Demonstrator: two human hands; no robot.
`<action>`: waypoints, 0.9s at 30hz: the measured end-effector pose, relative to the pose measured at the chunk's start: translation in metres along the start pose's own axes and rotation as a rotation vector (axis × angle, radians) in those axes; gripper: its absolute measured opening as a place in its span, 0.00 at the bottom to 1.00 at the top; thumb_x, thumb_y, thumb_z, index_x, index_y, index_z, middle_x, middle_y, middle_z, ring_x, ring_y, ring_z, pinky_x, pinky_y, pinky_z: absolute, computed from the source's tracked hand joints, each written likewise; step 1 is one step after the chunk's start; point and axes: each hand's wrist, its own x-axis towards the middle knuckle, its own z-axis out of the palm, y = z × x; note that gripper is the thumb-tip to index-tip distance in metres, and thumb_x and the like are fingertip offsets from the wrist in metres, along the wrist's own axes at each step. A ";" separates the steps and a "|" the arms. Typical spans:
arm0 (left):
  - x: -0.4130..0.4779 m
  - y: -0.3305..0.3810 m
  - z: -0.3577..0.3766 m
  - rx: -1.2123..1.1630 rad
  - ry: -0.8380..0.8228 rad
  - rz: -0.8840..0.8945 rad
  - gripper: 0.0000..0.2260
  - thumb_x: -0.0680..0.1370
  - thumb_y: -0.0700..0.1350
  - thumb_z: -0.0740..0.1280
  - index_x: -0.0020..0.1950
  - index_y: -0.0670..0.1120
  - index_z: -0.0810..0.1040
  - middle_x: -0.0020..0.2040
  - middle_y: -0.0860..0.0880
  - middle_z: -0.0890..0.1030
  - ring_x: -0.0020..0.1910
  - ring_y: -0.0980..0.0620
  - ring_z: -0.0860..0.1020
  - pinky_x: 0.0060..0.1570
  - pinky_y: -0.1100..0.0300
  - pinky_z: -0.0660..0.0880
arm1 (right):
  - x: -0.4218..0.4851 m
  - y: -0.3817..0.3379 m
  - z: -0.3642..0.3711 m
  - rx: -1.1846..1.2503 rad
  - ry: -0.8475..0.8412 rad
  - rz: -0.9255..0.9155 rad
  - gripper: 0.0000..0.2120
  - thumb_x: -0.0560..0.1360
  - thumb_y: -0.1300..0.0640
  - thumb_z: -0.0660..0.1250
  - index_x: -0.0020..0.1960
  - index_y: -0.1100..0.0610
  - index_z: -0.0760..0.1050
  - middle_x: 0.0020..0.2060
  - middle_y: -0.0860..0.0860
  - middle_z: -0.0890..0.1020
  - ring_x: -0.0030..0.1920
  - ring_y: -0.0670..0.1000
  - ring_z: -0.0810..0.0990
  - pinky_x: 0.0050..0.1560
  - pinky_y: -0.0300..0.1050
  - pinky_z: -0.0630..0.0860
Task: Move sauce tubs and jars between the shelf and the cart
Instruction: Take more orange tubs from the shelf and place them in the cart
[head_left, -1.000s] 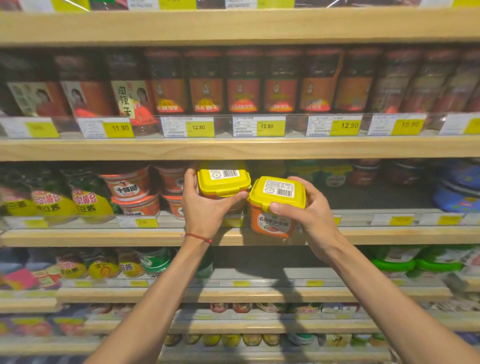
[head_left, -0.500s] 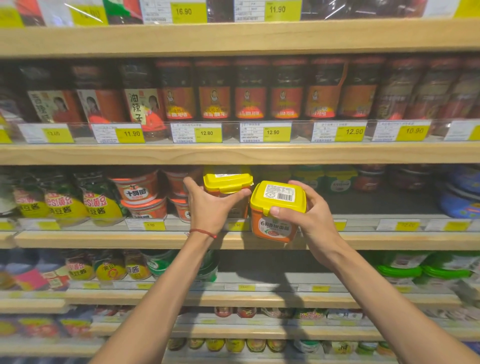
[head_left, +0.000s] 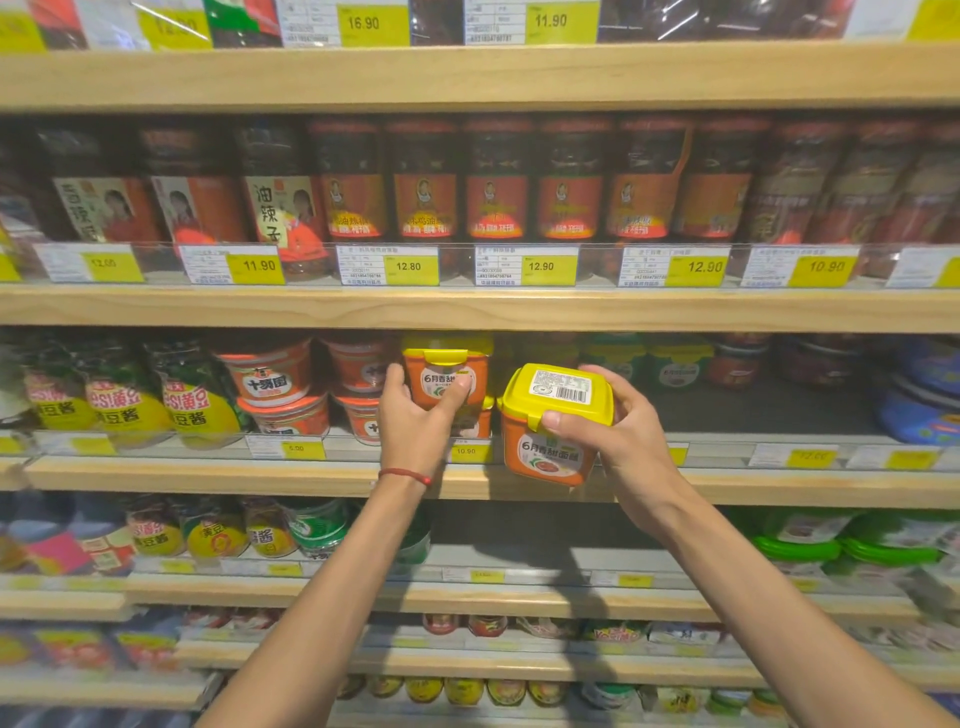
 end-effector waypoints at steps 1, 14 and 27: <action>0.001 0.000 0.000 0.014 -0.007 0.002 0.17 0.71 0.46 0.79 0.52 0.48 0.74 0.51 0.45 0.85 0.51 0.50 0.85 0.57 0.45 0.81 | 0.000 -0.001 -0.001 0.003 -0.005 0.002 0.41 0.60 0.56 0.83 0.71 0.54 0.73 0.54 0.52 0.88 0.54 0.53 0.88 0.48 0.44 0.84; 0.009 0.009 0.010 0.278 0.003 -0.059 0.16 0.75 0.50 0.76 0.52 0.44 0.72 0.51 0.46 0.78 0.50 0.46 0.78 0.48 0.57 0.71 | 0.003 0.006 -0.004 0.027 -0.030 0.023 0.48 0.53 0.49 0.85 0.71 0.53 0.74 0.55 0.53 0.88 0.55 0.55 0.88 0.49 0.47 0.84; -0.066 0.023 0.007 -0.049 -0.664 -0.050 0.39 0.69 0.43 0.79 0.76 0.48 0.66 0.72 0.49 0.76 0.72 0.51 0.73 0.71 0.52 0.71 | 0.001 -0.003 -0.013 0.128 -0.058 0.051 0.44 0.57 0.52 0.84 0.70 0.59 0.74 0.53 0.54 0.87 0.52 0.54 0.86 0.52 0.52 0.83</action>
